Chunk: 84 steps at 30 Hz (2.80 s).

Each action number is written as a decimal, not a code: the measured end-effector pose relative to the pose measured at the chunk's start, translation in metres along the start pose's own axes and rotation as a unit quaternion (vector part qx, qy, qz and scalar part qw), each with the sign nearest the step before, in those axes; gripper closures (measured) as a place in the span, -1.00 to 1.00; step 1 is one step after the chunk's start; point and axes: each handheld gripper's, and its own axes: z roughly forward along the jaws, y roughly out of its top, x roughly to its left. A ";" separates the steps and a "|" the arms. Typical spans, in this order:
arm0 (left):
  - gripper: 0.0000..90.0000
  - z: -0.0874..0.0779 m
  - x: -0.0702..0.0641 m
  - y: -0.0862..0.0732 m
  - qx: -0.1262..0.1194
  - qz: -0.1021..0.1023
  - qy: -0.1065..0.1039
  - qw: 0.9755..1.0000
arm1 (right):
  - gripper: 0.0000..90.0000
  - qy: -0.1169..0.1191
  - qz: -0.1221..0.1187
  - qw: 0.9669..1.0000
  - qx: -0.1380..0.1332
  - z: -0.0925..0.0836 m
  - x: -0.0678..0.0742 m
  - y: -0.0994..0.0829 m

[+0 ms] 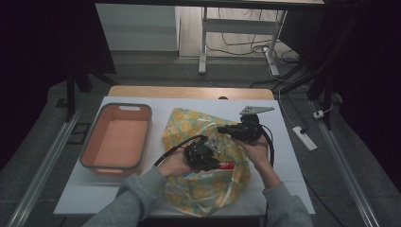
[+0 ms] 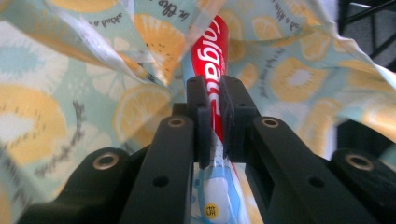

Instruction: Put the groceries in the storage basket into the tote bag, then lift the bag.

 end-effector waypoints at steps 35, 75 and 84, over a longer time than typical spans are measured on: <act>0.13 -0.057 -0.014 -0.059 -0.102 -0.051 0.083 0.990 | 0.97 -0.001 0.013 1.000 0.027 0.005 -0.004 -0.012; -0.30 -0.105 0.001 -0.146 -0.095 -0.198 0.128 0.967 | -0.31 -0.034 -0.057 0.998 -0.002 -0.076 0.072 -0.065; -0.36 -0.094 -0.005 -0.143 -0.070 -0.191 0.112 0.973 | -0.28 -0.062 -0.020 0.998 0.013 -0.096 0.064 -0.111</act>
